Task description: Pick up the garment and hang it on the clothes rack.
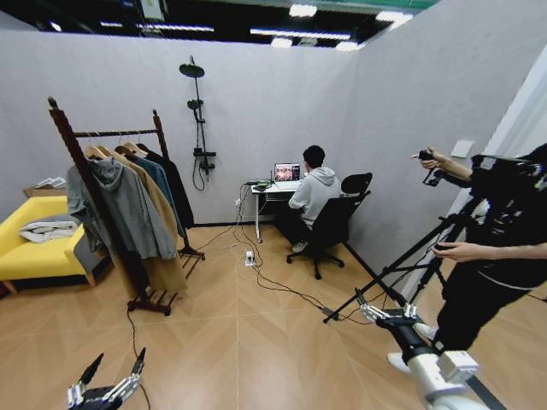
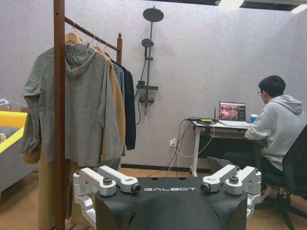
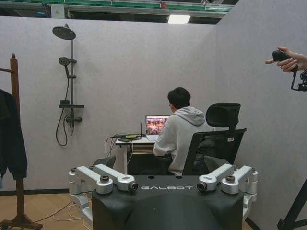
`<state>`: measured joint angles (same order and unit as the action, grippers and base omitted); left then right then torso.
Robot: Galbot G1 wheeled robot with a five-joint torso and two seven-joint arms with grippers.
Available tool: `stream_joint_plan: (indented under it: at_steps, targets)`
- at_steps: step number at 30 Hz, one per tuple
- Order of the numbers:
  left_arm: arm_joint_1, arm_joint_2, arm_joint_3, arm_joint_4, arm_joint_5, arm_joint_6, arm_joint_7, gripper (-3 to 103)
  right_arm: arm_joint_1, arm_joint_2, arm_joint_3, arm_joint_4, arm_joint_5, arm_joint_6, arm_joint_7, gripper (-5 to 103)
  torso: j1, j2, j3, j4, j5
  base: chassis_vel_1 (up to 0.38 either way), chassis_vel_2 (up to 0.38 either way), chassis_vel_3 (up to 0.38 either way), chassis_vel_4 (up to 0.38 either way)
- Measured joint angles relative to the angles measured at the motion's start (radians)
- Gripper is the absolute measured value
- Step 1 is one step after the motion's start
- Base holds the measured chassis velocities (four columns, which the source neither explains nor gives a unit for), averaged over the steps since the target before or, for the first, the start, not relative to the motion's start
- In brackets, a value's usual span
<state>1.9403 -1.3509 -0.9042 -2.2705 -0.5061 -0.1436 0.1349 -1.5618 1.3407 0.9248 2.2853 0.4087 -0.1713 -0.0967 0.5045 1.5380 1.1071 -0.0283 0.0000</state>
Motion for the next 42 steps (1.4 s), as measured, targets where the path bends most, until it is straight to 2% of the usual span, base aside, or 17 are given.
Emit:
stream_joint_plan:
  at_steps: [25, 32, 36, 42]
  targets:
    - [0.0, 0.0, 0.0, 0.0, 0.0, 0.0, 0.0, 100, -0.032, 0.031, -0.006, 0.037, -0.026, -0.01, 0.01, 100, 0.0, 0.0, 0.0, -0.0001, 0.0, -0.004, 0.002, 0.002, -0.001]
    - [0.0, 0.0, 0.0, 0.0, 0.0, 0.0, 0.0, 100, -0.026, 0.034, -0.021, 0.053, -0.012, -0.044, 0.005, 100, 0.0, 0.0, 0.0, -0.0001, -0.0001, 0.0, 0.0, 0.0, 0.0]
    - [0.0, 0.0, 0.0, 0.0, 0.0, 0.0, 0.0, 100, -0.019, 0.02, -0.003, 0.032, 0.034, -0.082, -0.016, 100, 0.0, 0.0, 0.0, -0.0001, 0.0, 0.0, 0.0, 0.0, 0.0]
    - [0.0, 0.0, 0.0, 0.0, 0.0, 0.0, 0.0, 100, -0.022, -0.001, 0.027, 0.011, 0.044, -0.074, -0.061, 100, 0.0, 0.0, 0.0, -0.0001, 0.0001, 0.0, 0.0, 0.0, 0.0]
